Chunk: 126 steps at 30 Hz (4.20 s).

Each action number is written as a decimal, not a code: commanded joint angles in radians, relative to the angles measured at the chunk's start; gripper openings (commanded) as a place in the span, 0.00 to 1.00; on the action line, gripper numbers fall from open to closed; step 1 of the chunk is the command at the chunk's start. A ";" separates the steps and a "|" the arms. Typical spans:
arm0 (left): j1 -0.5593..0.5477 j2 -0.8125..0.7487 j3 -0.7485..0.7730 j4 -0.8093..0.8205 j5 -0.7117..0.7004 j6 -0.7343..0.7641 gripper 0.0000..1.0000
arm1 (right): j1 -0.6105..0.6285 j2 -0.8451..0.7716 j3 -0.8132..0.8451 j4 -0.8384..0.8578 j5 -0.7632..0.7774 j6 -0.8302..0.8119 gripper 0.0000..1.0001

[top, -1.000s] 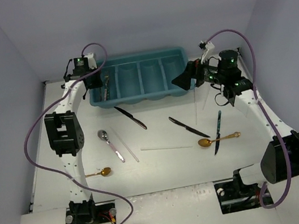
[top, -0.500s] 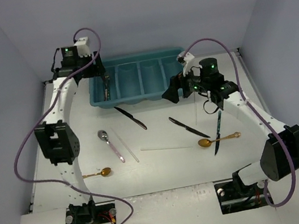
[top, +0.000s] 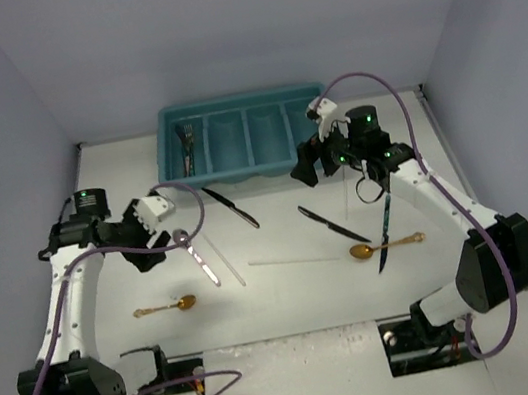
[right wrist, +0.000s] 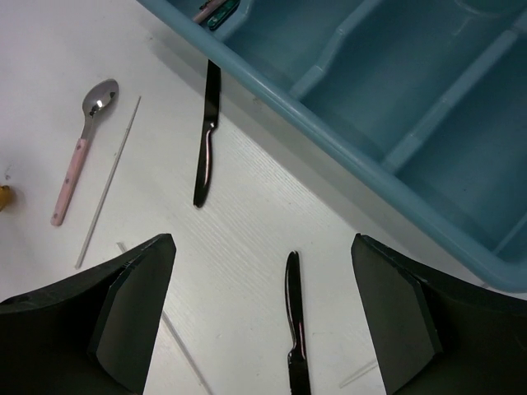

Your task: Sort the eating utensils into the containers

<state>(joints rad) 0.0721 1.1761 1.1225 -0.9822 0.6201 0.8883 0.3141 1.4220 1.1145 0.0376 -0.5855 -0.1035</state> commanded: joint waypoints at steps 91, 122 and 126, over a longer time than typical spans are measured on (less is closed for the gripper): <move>-0.448 1.073 1.171 0.566 -0.680 -1.266 0.00 | -0.210 0.084 0.130 -0.012 0.024 0.125 0.88; -0.357 0.328 0.173 0.264 -0.627 -1.583 0.72 | -0.207 0.095 0.141 -0.012 0.007 0.132 0.88; -0.326 0.362 0.022 0.258 -0.550 -1.650 0.71 | -0.207 0.095 0.145 -0.012 0.010 0.128 0.88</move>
<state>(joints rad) -0.2835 1.4597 1.2535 -0.6642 -0.0009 -0.6690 0.1017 1.5593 1.2343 -0.0193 -0.5583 0.0231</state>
